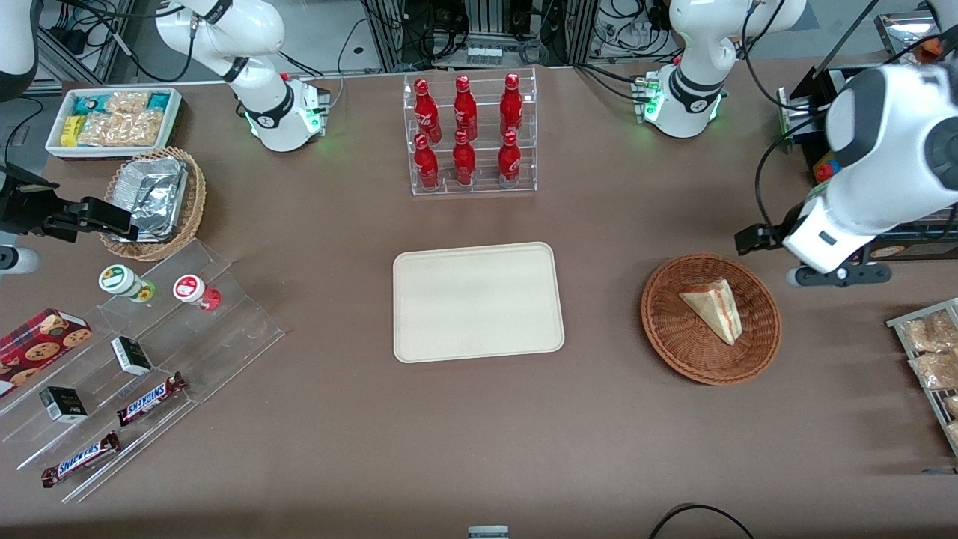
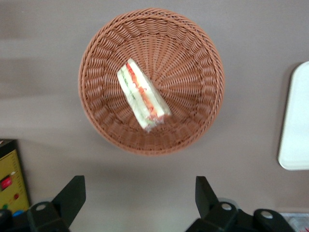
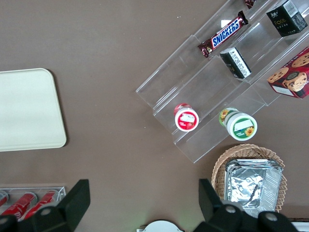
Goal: Place sandwich from basket to tray
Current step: 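Move the left gripper over the wicker basket holding the sandwich, then lower the open left gripper onto the wrapped sandwich and close it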
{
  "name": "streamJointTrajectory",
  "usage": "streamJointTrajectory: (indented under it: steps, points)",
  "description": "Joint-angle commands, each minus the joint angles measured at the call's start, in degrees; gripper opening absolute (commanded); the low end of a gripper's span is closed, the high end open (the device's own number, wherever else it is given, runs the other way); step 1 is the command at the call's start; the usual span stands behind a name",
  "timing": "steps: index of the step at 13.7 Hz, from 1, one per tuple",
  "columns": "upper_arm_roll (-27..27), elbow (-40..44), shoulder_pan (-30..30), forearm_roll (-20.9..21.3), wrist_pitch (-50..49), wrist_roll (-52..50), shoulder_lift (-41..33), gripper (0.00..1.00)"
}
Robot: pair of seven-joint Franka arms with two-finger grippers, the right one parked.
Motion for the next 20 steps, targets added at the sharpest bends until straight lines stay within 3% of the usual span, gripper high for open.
streamJointTrajectory:
  steps: [1,7,12,20]
  points:
    - [0.7,-7.3,-0.4,-0.1,8.6,0.0,-1.2,1.00]
    - [0.8,-13.5,0.2,-0.6,21.0,-3.5,3.2,1.00]
    - [0.6,-13.3,-0.3,-0.6,27.4,-29.1,8.3,1.00]
    - [0.6,-13.5,0.0,-0.7,32.3,-31.6,13.4,1.00]
